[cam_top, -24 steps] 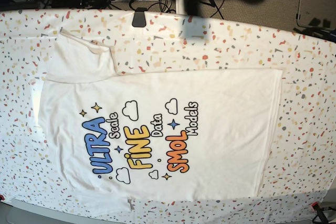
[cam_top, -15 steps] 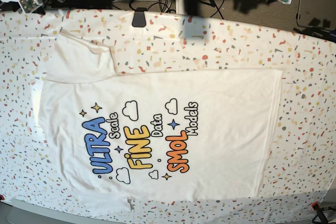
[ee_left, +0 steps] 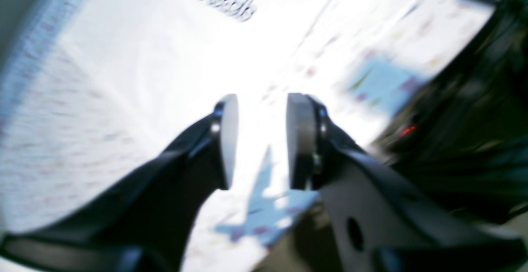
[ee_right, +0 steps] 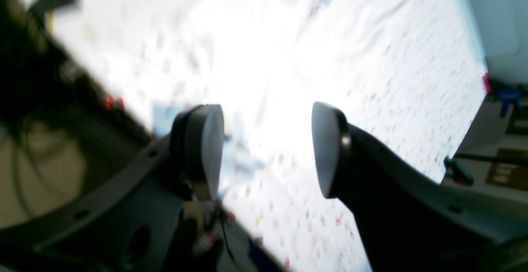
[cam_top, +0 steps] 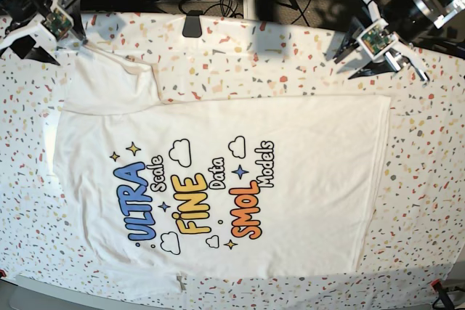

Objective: Fold the T-shirt properly
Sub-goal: 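Move both grippers toward the shirt's shoulder corners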

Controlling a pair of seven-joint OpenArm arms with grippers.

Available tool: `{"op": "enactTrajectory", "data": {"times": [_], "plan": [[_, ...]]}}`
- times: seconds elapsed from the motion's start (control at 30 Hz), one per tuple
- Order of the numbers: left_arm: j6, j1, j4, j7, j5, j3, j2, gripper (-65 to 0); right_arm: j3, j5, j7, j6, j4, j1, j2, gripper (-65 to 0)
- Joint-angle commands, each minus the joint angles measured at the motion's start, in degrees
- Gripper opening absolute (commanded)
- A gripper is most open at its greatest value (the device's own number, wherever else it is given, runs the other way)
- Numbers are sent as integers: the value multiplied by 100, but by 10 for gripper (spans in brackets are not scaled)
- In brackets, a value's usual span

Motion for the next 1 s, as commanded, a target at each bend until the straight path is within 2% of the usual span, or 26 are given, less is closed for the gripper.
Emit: {"op": "enactTrajectory", "data": {"times": [0.0,0.07,0.17,0.37,0.47,0.6,0.67,0.83,0.93,0.97], "plan": [[22,13,101,-155,61,-28,-151,-408,55,-105,74,-60,72,-101,92,-291],[24,20,98,-151,345,-28,-332,-361,57,-417,79,-60,72,-243,120,-234],[44,13,98,-201,680,-28,-564,-353,57,-507,81,-60,72,-358,118,-181],[46,13,98,-970,1602,-26,-706,-354,57,-509,144,-60,72,-358,120,-181],[131,13,90,-968,1917,46,-890,-354,57,-509,225,-60,72,-358,118,-181],[697,9,-48,-973,2531,326,-1058,-355,57,-256,339,-60,72,-343,116,-181],[776,-107,-190,-970,2647,511,-1054,-358,57,-55,343,-60,72,-332,116,-181],[785,-918,-957,-883,2660,1244,-981,-358,57,-33,334,-60,72,-328,101,-181],[1115,-1585,-1541,-439,2852,1674,-903,-358,57,-33,334,-60,72,-328,101,-181],[1123,-1786,-1729,-264,2833,1801,-916,-358,57,-33,334,-60,72,-328,101,-181]]}}
